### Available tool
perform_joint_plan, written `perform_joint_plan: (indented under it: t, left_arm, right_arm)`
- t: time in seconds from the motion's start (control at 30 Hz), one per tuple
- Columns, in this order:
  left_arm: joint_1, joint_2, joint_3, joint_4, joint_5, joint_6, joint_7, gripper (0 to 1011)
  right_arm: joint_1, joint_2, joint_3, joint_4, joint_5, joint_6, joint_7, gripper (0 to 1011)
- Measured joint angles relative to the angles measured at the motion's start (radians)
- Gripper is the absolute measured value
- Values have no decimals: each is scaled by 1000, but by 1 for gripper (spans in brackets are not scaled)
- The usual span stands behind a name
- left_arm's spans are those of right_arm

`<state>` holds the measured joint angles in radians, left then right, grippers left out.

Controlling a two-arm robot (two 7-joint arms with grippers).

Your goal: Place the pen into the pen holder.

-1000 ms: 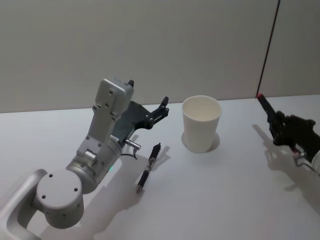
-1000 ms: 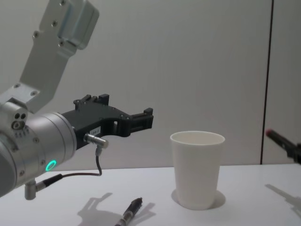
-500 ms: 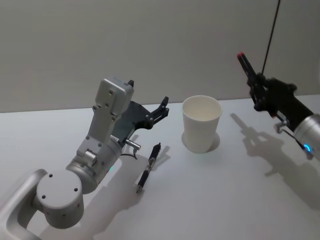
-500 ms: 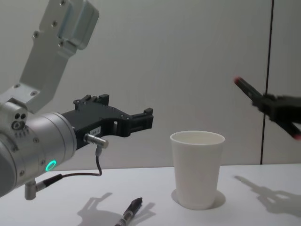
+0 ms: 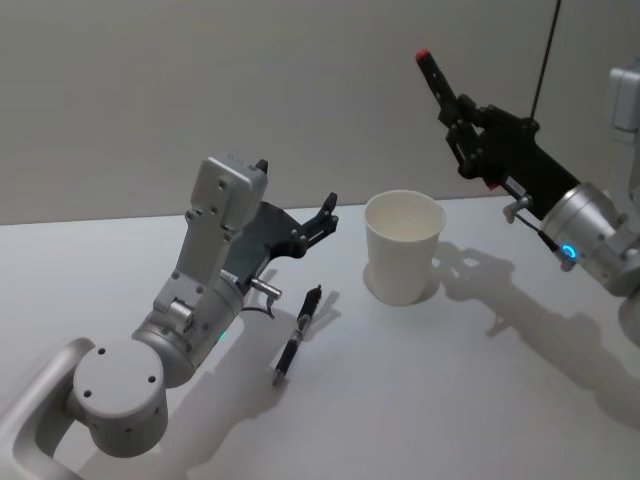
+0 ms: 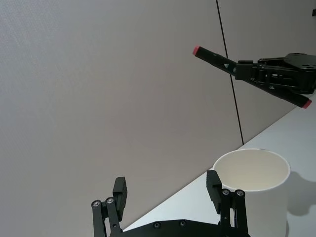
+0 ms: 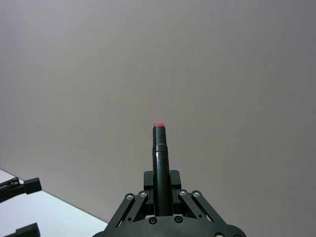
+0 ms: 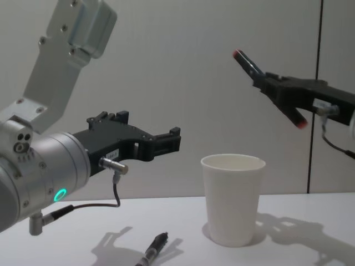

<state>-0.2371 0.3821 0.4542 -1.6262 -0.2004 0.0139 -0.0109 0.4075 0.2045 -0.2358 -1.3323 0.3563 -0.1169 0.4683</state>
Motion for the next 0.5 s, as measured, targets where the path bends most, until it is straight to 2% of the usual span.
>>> perform_joint_plan:
  t: [0.27, 0.5]
  left_arm:
    - [0, 0, 0, 0, 0, 0, 0, 1001]
    - [0, 0, 0, 0, 0, 0, 0, 1001]
  right_arm:
    - [31, -18, -12, 41, 2, -31, 35, 173]
    - [45, -28, -22, 73, -17, -67, 56, 173]
